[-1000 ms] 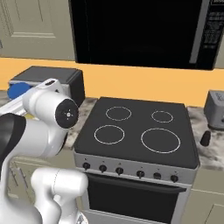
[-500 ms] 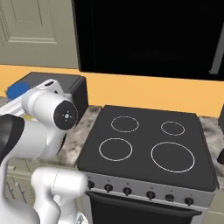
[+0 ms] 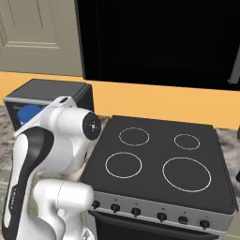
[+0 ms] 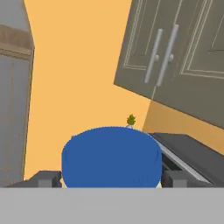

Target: Collect the paprika, mayonnaise, and shaker from the cabinet and place them next to the stove.

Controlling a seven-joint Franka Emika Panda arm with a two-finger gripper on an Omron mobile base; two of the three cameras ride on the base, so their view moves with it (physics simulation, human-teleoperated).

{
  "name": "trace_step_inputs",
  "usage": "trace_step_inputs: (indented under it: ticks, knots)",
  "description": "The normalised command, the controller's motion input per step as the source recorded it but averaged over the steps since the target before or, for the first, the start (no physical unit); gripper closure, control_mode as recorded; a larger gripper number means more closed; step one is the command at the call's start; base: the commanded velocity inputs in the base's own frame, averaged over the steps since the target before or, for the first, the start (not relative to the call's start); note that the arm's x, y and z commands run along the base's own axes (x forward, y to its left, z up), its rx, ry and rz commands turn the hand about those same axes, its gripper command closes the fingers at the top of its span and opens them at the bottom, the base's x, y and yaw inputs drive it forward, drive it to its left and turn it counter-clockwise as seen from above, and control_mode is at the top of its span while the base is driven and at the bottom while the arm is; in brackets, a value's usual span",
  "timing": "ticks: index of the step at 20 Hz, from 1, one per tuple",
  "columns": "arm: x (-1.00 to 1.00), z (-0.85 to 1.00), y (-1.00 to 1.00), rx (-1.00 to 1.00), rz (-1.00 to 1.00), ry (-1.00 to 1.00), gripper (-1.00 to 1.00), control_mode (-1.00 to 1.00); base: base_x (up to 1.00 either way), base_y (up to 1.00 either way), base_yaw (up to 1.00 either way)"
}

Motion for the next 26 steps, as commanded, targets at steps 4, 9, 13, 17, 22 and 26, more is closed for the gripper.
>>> trace_step_inputs:
  ticks: [4,9,13,17,22,26]
  knots:
    - [0.18,-0.64,-0.12,-0.08,0.17,0.0,1.0,-1.0,0.0,0.0,0.0]
    - [0.44,-0.58,-0.01,-0.1,0.14,0.01,1.0,-1.0,0.0,0.0,0.0]
    - [0.55,-0.62,0.0,0.0,0.12,0.0,1.0,-1.0,0.0,0.0,0.0]
    - [0.53,-0.48,0.0,0.0,0.11,0.01,1.0,-1.0,0.0,0.0,0.0]
    - [0.51,-0.38,0.0,0.02,0.1,0.04,1.0,-1.0,0.0,0.0,0.0]
    - [0.54,-0.42,0.0,0.0,0.09,0.06,1.0,-1.0,0.0,0.0,0.0]
